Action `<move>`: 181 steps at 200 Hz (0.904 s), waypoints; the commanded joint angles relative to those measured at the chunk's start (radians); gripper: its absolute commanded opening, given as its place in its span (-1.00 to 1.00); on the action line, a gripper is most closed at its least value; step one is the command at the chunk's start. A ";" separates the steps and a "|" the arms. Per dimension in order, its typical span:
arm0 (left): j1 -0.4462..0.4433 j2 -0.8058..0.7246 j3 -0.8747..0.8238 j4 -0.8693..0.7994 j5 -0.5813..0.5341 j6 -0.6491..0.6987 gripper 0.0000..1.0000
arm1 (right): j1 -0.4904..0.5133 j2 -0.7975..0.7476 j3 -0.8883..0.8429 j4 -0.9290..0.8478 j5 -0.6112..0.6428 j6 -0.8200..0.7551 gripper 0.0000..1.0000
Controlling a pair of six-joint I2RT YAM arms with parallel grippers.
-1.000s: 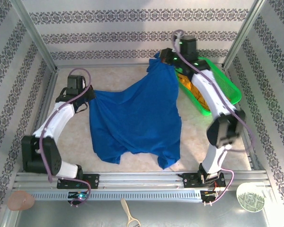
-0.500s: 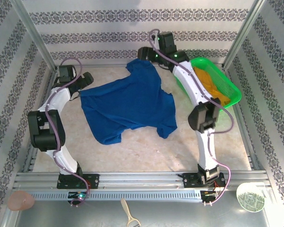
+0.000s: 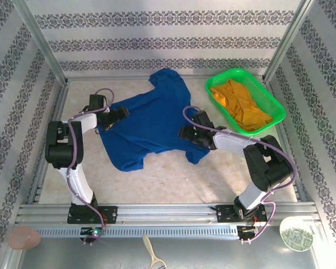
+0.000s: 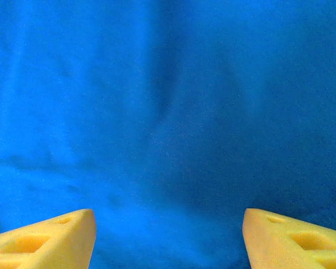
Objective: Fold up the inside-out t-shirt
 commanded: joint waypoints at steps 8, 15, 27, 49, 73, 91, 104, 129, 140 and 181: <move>0.011 0.027 -0.005 -0.013 -0.022 -0.043 0.99 | -0.050 0.006 -0.010 0.123 0.065 0.103 0.38; 0.015 0.021 -0.022 -0.017 -0.035 -0.056 0.99 | -0.063 0.019 0.005 0.097 0.070 0.111 0.37; 0.026 -0.003 -0.064 -0.008 -0.053 -0.084 0.99 | -0.085 0.044 0.036 0.060 0.075 0.127 0.35; 0.037 -0.057 -0.159 -0.005 -0.079 -0.133 0.99 | -0.113 0.114 0.136 -0.038 0.087 0.136 0.34; 0.036 -0.149 -0.289 0.029 -0.075 -0.195 0.99 | -0.128 0.188 0.265 -0.131 0.115 0.115 0.34; 0.035 -0.246 -0.441 0.093 -0.062 -0.274 0.99 | -0.136 0.240 0.344 -0.166 0.112 0.102 0.34; 0.034 -0.322 -0.571 0.183 -0.046 -0.364 0.99 | -0.141 0.274 0.392 -0.170 0.097 0.092 0.33; -0.027 -0.535 -0.809 0.312 -0.062 -0.526 0.99 | -0.140 0.296 0.468 -0.176 0.034 0.049 0.30; -0.088 -0.664 -0.832 0.268 -0.108 -0.550 0.99 | -0.135 0.272 0.479 -0.169 0.022 0.026 0.30; -0.225 -0.859 -0.587 0.015 -0.261 -0.391 0.99 | -0.129 0.164 0.479 -0.201 0.077 -0.071 0.29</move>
